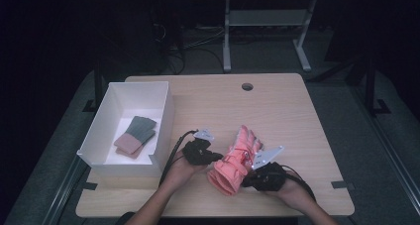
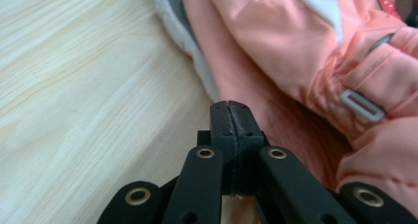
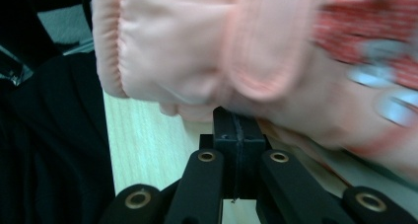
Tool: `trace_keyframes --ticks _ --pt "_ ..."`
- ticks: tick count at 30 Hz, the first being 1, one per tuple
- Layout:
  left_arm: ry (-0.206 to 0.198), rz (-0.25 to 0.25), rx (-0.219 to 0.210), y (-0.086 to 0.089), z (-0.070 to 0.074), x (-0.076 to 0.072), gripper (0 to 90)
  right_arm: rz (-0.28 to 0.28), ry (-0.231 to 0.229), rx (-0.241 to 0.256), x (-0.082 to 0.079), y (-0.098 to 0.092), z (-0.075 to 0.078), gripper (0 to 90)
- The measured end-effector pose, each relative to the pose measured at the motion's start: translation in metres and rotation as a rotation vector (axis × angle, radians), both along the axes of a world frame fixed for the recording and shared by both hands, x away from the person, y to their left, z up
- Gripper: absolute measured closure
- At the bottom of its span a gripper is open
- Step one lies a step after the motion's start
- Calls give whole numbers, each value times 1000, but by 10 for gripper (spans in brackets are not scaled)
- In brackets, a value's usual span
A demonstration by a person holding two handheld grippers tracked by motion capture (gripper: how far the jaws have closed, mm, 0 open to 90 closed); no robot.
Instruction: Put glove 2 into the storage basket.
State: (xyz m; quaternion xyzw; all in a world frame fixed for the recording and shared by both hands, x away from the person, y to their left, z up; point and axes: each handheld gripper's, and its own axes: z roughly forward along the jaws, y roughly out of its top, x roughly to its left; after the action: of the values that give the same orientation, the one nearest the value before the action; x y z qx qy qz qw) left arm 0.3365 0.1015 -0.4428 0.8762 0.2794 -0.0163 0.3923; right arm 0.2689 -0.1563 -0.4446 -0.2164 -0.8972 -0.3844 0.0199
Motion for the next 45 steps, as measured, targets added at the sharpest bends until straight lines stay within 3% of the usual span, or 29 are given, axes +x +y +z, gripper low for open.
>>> trace_keyframes --ticks 5,7,13,18,20,26,32,36,37,42,45 --pt "-1 19 -4 9 8 -3 897 -93 -32 48 0 -28 16 900" --pt "-6 20 -3 11 11 -5 897 -134 -54 91 1 -37 24 900" --pt "6 25 -2 13 9 -6 896 -229 -89 153 12 -44 30 900" --pt "7 20 2 13 10 -7 896 -234 -95 142 20 -34 25 900" --pt "9 23 2 13 9 -7 896 -239 -105 104 24 -26 19 900" --pt "11 26 5 13 10 -6 865 -249 -91 57 28 -16 8 900" --pt "-4 34 -1 14 16 -6 762 -252 -88 35 31 -10 3 900" --pt "-35 67 0 17 28 -5 665 -238 -106 18 33 -5 0 900" --pt "-58 88 -7 20 39 -4 633 -238 -105 19 33 -5 0 900" --pt "-70 59 -65 16 59 -1 455 -237 -105 20 33 -4 -1 900" --pt "-68 21 -63 4 63 2 368 -243 -98 19 33 -4 -1 900"
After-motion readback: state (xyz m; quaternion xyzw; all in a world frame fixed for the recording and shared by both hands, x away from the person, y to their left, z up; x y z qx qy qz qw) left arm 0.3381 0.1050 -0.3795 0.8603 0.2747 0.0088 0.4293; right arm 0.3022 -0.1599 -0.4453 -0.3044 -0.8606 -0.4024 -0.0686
